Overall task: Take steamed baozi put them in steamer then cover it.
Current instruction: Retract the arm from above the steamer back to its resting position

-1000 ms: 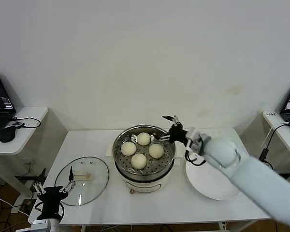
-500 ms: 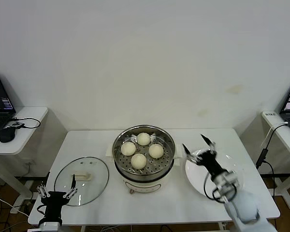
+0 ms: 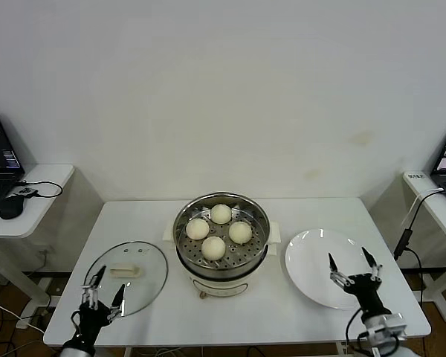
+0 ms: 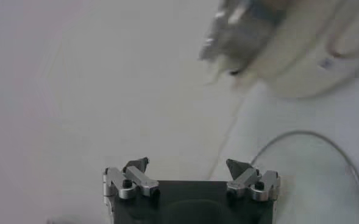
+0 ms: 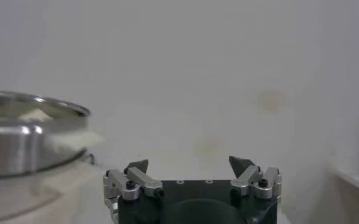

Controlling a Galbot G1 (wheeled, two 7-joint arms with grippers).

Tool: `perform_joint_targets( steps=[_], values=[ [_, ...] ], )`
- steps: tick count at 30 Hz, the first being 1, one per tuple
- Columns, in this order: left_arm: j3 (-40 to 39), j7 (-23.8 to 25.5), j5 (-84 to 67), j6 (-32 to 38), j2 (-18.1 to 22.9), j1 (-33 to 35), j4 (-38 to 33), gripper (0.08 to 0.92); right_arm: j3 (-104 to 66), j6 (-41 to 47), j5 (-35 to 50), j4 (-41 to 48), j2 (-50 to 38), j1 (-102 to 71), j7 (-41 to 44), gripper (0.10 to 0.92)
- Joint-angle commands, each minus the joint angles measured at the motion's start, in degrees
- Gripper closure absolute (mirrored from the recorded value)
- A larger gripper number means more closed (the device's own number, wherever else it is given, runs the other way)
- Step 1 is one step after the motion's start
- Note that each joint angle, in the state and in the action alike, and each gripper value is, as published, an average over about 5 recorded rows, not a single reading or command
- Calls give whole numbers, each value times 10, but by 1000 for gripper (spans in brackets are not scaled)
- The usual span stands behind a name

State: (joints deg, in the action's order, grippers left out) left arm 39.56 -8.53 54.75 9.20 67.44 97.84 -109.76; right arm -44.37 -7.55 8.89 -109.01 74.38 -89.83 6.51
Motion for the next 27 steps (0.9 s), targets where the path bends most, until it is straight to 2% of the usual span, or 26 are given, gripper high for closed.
perform_joint_targets(
  steps=[1,14,27],
  values=[
    [-9,19,141,22,-35,-81,93,177,-49,-13,-14,-12,33,-45,-5,203],
    [-42,18,142,19,-57,-186,205,177,-58,-19,-38,-14,55,-68,-9,203],
    [-65,26,138,10,-68,-245,245,177,-62,-21,-49,-11,58,-82,-11,202]
  ],
)
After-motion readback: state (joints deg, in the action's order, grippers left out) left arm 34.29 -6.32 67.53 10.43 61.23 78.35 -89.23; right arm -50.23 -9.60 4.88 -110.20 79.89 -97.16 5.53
